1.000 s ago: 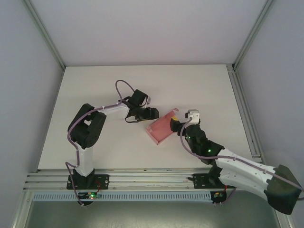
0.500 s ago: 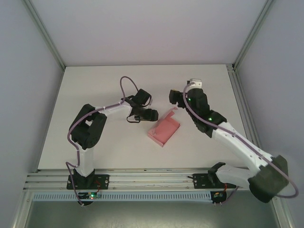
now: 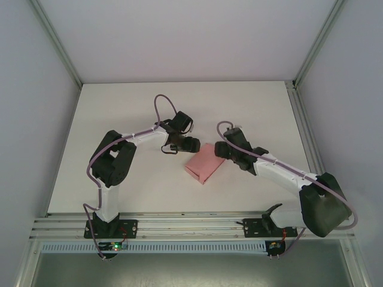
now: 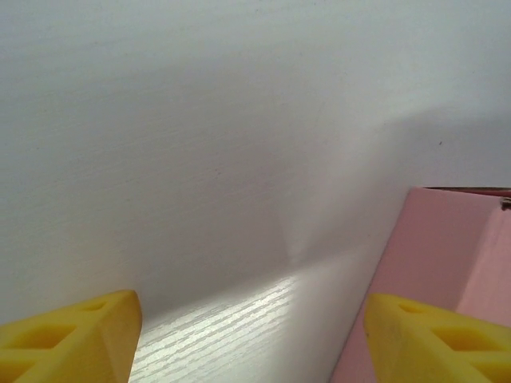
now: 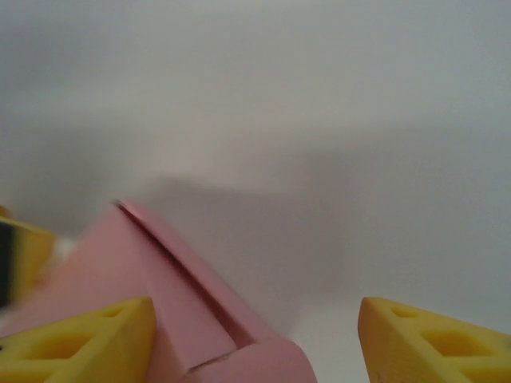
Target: Assemble paper box
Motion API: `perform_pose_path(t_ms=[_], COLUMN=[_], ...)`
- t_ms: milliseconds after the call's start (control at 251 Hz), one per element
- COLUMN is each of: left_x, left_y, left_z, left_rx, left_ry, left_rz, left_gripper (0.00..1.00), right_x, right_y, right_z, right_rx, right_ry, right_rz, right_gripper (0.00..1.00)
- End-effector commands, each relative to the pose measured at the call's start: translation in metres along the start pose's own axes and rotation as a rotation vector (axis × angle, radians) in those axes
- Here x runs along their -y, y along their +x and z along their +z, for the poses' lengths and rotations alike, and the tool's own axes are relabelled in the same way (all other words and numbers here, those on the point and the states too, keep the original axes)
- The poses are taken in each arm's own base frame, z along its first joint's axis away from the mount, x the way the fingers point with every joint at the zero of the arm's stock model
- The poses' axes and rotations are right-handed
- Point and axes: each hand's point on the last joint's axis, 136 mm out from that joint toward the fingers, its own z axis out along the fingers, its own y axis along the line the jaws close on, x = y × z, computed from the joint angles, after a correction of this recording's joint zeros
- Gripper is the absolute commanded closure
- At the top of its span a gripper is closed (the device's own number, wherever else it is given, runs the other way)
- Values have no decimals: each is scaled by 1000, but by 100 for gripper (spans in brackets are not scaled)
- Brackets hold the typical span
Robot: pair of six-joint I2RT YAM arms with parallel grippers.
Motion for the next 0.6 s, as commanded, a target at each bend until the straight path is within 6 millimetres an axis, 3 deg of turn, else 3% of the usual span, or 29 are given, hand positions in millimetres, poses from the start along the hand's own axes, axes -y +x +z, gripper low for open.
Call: perform_pose_path(t_ms=[0,112,231,443,523,595], left_x=[-1,-2,0,-7,-4,8], left_y=[2,-2,-11,-21,-13,3], left_z=[0,-7,-23,-73,-90,-95], left_rx=[-14,5,45,142,156,133], left_ry=[-37,-48,-64,-90,-27,66], left_rz=[26,26,34,-28,-84,-107], left_gripper=[26,26,23,15,1,0], right_x=[24,37,43,30,23,19], right_y=[32,54,59,42,37,35], right_z=[7,16,18,9,4,1], right_rx=[-59,-92,-110,-65,-49,-44], right_ry=[57,98,131,73,45,24], right_rz=[103,130,123,130,128,138], right_gripper=[36,37,41,41,41,40])
